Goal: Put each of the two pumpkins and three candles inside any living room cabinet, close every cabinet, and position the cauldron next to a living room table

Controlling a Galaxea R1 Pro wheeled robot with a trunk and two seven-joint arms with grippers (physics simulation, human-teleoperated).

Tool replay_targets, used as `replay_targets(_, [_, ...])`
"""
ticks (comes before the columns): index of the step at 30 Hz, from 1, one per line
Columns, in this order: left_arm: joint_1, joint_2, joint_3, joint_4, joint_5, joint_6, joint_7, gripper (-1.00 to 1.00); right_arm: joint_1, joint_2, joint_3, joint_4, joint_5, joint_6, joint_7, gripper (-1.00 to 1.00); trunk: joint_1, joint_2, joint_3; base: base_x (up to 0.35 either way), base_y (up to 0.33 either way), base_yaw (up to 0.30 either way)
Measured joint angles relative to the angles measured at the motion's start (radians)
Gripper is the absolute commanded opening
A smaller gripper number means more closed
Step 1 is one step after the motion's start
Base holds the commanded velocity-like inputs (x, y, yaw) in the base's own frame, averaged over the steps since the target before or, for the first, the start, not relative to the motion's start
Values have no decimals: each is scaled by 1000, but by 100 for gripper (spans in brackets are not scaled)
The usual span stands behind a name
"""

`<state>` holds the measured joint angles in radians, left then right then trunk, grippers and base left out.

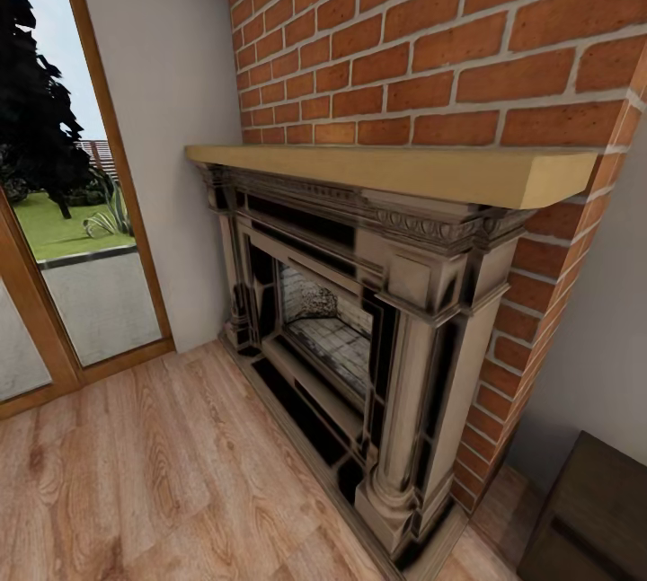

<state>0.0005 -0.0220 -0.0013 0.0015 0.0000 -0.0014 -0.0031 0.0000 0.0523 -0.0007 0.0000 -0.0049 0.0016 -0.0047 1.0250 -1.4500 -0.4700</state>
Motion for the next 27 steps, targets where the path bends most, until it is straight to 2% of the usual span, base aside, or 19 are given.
replay_targets(7, [1, 0, 0, 0, 0, -12, 0, 100, 0, -9, 0, 0, 0, 0, 0, 100, 0, 0, 0, 0, 0, 0])
replay_targets(13, [1, 1, -3, 0, -1, -72, 0, 100, 0, -18, 2, 0, 2, 0, 0, 100, 0, 0, 0, 0, 0, 0])
replay_targets(22, [0, -1, 4, 0, 0, -90, 0, 100, 0, -13, -5, 0, -4, -1, 0, 100, 0, 0, 0, -1, 0, 0])
replay_targets(27, [0, -6, -4, 0, -5, -89, 0, 100, 0, -8, -7, 0, -7, -1, 0, 100, 0, 0, 0, -105, 0, 0])
